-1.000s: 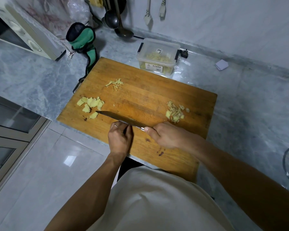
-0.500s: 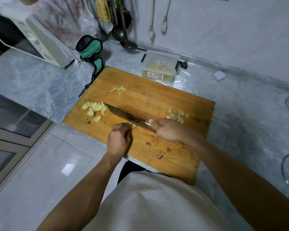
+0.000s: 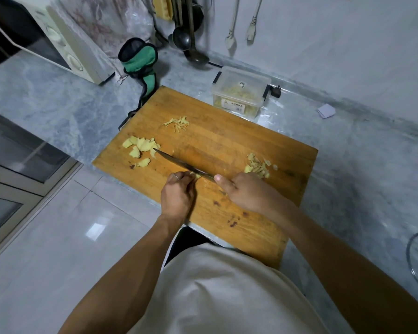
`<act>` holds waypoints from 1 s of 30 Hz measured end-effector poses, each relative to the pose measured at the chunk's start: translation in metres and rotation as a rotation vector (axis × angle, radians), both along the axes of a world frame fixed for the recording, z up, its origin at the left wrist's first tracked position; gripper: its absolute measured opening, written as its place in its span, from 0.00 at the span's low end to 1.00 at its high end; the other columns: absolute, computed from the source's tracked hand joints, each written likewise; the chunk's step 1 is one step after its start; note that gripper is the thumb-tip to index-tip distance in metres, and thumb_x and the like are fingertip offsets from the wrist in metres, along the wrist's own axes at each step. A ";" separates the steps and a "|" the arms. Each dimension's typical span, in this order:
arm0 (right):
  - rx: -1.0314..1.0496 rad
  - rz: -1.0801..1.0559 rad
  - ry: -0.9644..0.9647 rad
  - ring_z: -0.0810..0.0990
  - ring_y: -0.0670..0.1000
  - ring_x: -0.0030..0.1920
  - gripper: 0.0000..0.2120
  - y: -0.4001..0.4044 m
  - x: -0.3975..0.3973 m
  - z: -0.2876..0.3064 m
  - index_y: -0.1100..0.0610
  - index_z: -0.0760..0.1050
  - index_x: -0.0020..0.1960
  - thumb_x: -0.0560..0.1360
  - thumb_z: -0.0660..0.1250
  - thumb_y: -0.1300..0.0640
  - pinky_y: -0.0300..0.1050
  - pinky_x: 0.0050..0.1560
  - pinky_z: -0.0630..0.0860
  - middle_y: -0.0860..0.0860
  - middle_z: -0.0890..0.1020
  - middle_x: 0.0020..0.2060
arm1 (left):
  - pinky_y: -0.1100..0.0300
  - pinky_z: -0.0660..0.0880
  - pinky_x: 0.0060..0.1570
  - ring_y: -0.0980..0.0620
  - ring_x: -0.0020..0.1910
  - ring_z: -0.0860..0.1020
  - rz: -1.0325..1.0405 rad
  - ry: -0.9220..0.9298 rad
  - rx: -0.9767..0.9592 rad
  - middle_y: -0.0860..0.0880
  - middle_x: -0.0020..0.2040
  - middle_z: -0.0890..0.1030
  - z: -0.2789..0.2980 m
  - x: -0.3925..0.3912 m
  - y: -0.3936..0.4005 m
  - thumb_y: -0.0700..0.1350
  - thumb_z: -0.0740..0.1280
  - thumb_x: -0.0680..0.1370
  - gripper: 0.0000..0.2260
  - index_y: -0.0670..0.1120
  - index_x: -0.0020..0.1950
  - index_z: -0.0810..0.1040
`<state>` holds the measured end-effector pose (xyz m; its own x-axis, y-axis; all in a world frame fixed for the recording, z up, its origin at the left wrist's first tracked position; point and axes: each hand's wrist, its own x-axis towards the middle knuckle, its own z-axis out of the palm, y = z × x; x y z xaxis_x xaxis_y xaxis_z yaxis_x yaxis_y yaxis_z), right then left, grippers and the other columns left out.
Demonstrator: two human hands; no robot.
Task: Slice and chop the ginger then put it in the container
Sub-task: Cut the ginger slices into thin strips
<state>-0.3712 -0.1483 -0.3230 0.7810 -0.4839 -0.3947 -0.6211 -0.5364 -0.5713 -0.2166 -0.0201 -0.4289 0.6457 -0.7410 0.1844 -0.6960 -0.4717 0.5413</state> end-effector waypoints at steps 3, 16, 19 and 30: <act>0.010 0.003 0.009 0.68 0.52 0.25 0.33 0.002 0.000 0.002 0.57 0.63 0.27 0.83 0.50 0.37 0.47 0.32 0.65 0.52 0.68 0.24 | 0.52 0.79 0.42 0.40 0.50 0.80 0.007 -0.012 -0.032 0.41 0.48 0.84 -0.003 0.000 -0.001 0.36 0.72 0.74 0.08 0.39 0.53 0.84; -0.024 -0.010 0.049 0.69 0.53 0.26 0.33 0.008 0.007 -0.001 0.56 0.64 0.28 0.83 0.50 0.36 0.45 0.30 0.61 0.52 0.69 0.26 | 0.57 0.78 0.41 0.43 0.46 0.80 0.061 0.003 -0.173 0.43 0.45 0.84 -0.008 -0.004 -0.003 0.37 0.70 0.73 0.06 0.39 0.48 0.86; -0.037 -0.020 0.047 0.72 0.55 0.33 0.30 0.011 0.005 -0.011 0.53 0.64 0.30 0.82 0.49 0.34 0.45 0.31 0.59 0.53 0.70 0.31 | 0.59 0.77 0.41 0.44 0.46 0.80 0.072 -0.016 -0.189 0.44 0.44 0.84 -0.008 -0.005 -0.003 0.38 0.70 0.73 0.06 0.39 0.47 0.86; -0.035 0.014 0.075 0.73 0.54 0.31 0.31 0.007 -0.001 0.001 0.55 0.66 0.31 0.82 0.48 0.34 0.45 0.31 0.62 0.54 0.72 0.29 | 0.61 0.75 0.44 0.45 0.47 0.79 0.068 0.026 -0.183 0.44 0.45 0.84 -0.010 -0.004 -0.002 0.34 0.73 0.73 0.06 0.40 0.48 0.86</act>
<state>-0.3721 -0.1409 -0.3218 0.7569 -0.4874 -0.4354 -0.6536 -0.5646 -0.5041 -0.2208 -0.0223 -0.4384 0.6996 -0.6508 0.2950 -0.6505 -0.4093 0.6398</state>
